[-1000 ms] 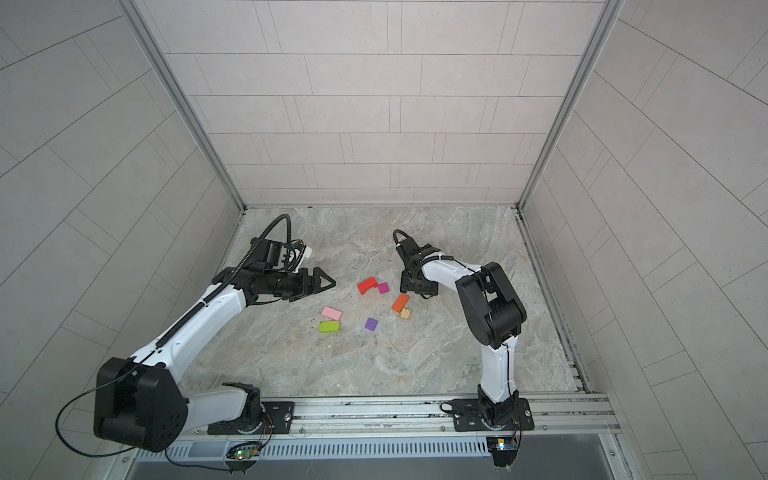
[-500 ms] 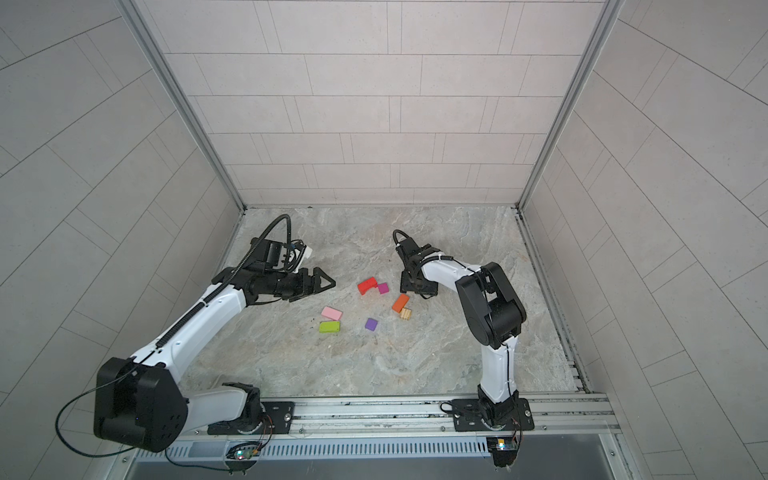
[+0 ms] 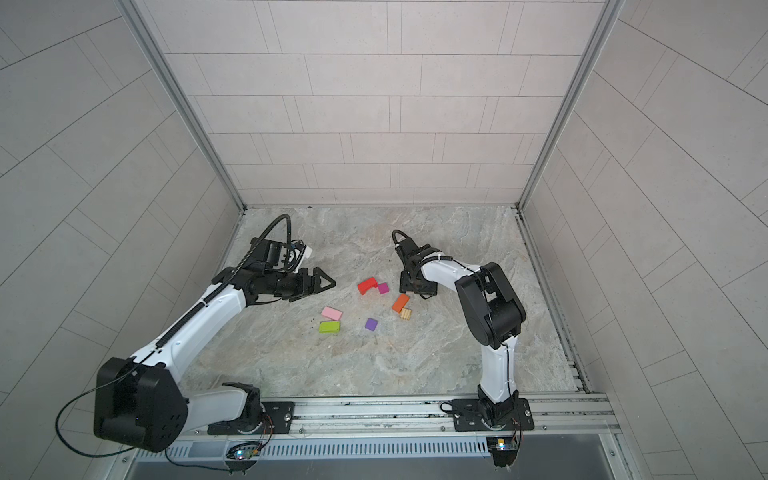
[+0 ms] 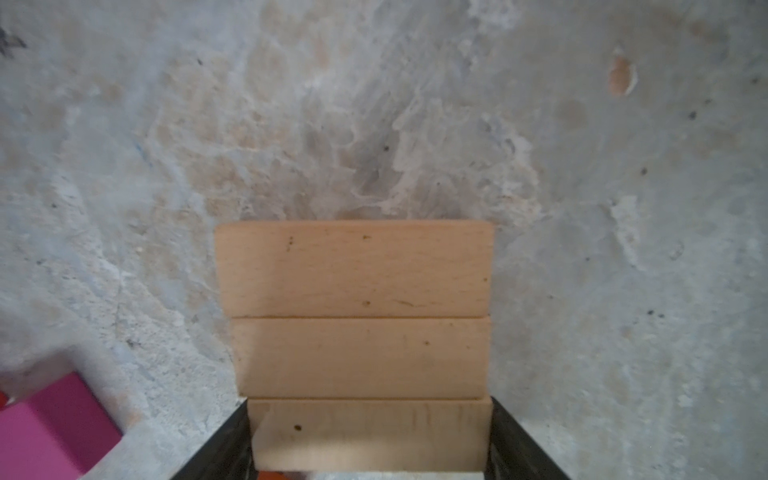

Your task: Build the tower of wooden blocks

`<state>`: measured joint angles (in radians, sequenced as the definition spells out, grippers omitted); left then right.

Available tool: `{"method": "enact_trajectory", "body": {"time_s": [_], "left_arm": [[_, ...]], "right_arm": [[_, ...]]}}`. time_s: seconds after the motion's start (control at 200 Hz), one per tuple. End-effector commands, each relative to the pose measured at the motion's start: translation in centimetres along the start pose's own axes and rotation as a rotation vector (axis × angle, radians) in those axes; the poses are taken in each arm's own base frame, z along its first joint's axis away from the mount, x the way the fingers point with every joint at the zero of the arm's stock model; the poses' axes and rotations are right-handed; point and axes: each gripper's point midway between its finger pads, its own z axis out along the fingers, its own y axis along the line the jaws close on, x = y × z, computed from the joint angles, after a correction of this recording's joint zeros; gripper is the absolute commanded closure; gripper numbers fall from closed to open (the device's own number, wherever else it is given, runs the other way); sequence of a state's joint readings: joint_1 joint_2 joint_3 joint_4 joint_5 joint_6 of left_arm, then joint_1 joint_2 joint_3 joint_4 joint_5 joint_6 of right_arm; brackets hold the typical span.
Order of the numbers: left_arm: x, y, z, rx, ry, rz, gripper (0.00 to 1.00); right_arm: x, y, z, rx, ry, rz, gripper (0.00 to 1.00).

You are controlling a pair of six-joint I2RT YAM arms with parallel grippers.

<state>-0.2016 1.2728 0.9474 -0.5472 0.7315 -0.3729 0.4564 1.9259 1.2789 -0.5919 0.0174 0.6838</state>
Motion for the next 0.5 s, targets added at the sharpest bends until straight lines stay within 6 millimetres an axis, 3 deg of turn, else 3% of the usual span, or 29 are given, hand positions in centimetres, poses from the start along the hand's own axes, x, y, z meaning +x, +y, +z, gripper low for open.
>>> {"method": "enact_trajectory", "body": {"time_s": [0.0, 0.495], "left_arm": [[0.02, -0.37, -0.4, 0.0, -0.005, 0.02, 0.08], [0.03, -0.42, -0.44, 0.002, -0.006, 0.021, 0.08]], "right_arm": [[1.43, -0.11, 1.22, 0.029, 0.058, -0.025, 0.25], [1.49, -0.48, 1.31, 0.049, 0.062, -0.019, 0.22]]}}
